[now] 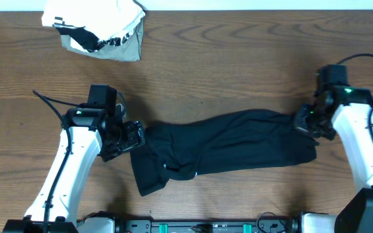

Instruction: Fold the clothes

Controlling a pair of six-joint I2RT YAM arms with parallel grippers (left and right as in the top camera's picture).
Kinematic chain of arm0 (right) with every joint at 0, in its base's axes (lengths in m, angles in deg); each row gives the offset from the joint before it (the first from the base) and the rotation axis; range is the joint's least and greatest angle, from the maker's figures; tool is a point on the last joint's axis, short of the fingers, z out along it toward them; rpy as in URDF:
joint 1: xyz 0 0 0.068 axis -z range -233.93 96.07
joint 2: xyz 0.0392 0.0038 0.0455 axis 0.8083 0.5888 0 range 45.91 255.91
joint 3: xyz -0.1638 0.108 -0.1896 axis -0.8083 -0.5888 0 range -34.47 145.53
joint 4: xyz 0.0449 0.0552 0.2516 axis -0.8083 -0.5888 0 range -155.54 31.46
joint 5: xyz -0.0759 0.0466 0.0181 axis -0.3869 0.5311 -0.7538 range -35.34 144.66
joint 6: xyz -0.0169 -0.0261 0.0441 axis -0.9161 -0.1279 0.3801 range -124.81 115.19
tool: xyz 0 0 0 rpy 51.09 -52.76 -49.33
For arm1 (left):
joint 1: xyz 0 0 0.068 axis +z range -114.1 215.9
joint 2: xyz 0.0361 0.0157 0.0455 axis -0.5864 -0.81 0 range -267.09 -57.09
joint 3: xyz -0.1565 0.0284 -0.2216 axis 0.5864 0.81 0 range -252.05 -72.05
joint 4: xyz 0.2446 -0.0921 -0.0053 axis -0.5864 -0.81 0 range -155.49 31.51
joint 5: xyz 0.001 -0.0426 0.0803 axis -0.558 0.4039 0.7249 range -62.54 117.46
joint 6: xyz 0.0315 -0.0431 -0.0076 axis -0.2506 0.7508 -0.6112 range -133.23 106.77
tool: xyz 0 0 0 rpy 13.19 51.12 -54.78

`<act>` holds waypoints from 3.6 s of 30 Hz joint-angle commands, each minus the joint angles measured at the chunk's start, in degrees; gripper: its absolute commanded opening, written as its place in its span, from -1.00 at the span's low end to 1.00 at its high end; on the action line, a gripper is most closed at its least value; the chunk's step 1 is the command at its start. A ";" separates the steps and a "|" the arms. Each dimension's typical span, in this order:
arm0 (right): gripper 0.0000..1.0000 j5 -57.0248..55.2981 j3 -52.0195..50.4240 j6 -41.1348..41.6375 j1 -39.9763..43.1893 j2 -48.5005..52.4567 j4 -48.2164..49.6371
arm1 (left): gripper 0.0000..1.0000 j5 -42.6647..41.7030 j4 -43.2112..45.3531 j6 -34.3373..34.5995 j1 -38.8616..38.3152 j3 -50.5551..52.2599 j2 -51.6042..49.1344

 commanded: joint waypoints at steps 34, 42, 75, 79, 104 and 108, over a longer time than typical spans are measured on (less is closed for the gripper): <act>0.99 -6.10 14.16 9.03 -16.70 4.20 -11.50 | 0.67 0.74 0.02 -0.79 0.24 -0.39 0.35; 0.99 6.84 9.75 -1.99 -4.48 4.13 -8.94 | 0.68 0.74 0.02 -0.76 0.24 -0.39 0.35; -0.97 31.17 -7.74 -0.37 0.72 4.17 16.55 | 0.68 0.74 -0.20 -0.81 0.24 -0.39 0.35; -0.98 33.22 -7.74 1.77 0.31 4.17 18.62 | 0.68 0.74 -0.20 -0.81 0.24 -0.39 0.35; 0.72 20.83 -7.06 -9.03 10.10 2.80 7.26 | 0.68 0.74 -0.11 -1.84 0.24 -0.39 0.35; 0.65 29.97 -11.74 -10.19 10.10 2.82 13.86 | 0.68 0.74 -0.15 -1.84 0.24 -0.39 0.35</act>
